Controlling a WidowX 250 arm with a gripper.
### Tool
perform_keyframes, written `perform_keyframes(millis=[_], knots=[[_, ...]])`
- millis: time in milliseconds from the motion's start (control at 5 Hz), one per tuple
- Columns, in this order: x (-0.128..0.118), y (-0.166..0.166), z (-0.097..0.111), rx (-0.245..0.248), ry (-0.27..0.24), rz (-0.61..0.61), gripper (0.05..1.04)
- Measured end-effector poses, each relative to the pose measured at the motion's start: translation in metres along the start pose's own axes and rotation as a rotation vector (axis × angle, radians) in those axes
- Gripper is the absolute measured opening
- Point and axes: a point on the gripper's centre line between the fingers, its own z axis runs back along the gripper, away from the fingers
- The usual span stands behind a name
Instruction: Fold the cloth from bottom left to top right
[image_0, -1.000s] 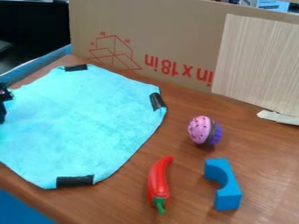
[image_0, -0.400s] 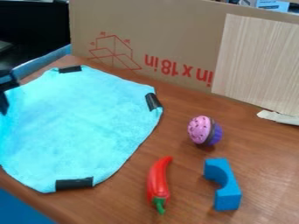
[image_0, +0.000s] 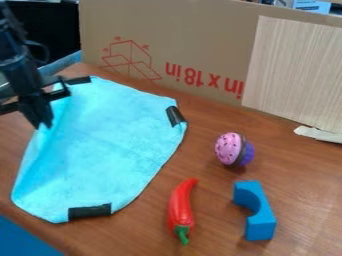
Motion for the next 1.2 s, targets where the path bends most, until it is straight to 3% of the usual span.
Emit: perform_keyframes(millis=[200,400,800,1200], knots=[[-0.009,-0.035,-0.006,0.017,0.02,0.023,0.054],[-0.007,-0.075,-0.004,0.02,0.009,0.055,0.054],[-0.007,-0.134,-0.027,0.049,0.034,0.132,0.053],[-0.006,-0.173,-0.034,0.047,0.026,0.157,0.053]])
